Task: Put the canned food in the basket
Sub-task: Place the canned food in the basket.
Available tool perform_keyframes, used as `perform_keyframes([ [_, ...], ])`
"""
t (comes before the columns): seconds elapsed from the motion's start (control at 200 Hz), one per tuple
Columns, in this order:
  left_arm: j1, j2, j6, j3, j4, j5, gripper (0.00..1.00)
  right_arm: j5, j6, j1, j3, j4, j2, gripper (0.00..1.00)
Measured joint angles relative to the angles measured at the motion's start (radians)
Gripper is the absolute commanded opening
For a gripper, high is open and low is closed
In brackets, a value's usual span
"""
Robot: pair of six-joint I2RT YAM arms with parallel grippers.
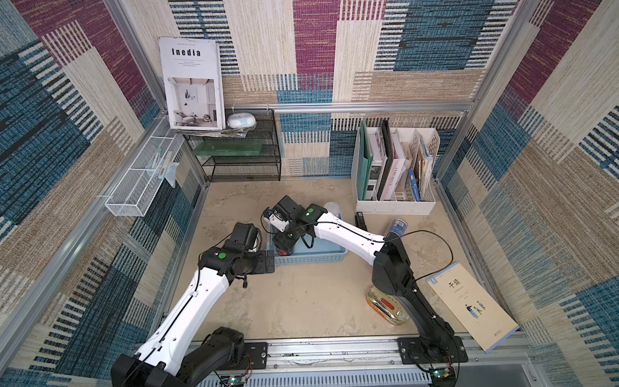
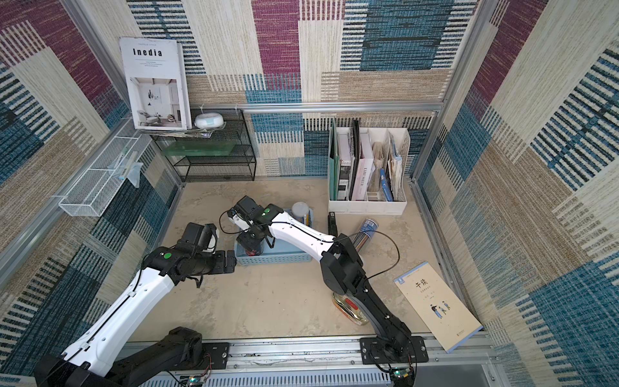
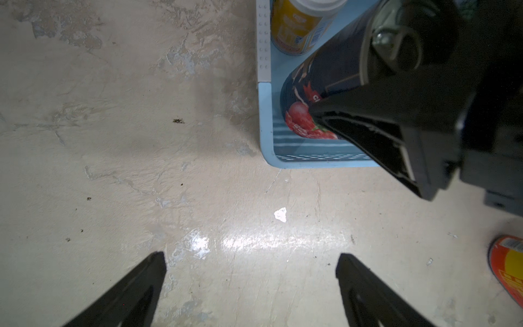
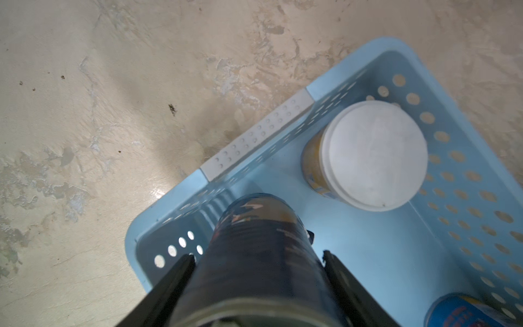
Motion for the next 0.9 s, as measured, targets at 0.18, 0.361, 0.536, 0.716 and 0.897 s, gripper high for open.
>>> perform_keyframes([
  [0.18,0.002,-0.004,0.000,-0.001,0.000,0.000,0.99,-0.022,-0.002,0.000,0.018,0.004,0.044,0.81],
  [0.361,0.002,-0.004,0.001,-0.001,0.000,0.000,0.99,-0.064,0.002,-0.007,0.024,0.039,0.053,0.95],
  [0.536,0.002,-0.020,0.005,-0.001,0.000,0.002,0.99,-0.105,0.020,-0.032,0.024,0.051,0.041,0.99],
  [0.716,-0.007,-0.102,0.027,0.019,0.000,0.048,0.99,-0.147,0.045,-0.068,-0.034,0.054,-0.080,0.99],
  [0.897,-0.089,-0.209,0.045,0.052,0.000,0.099,0.99,-0.176,0.082,-0.121,-0.164,0.085,-0.275,0.99],
])
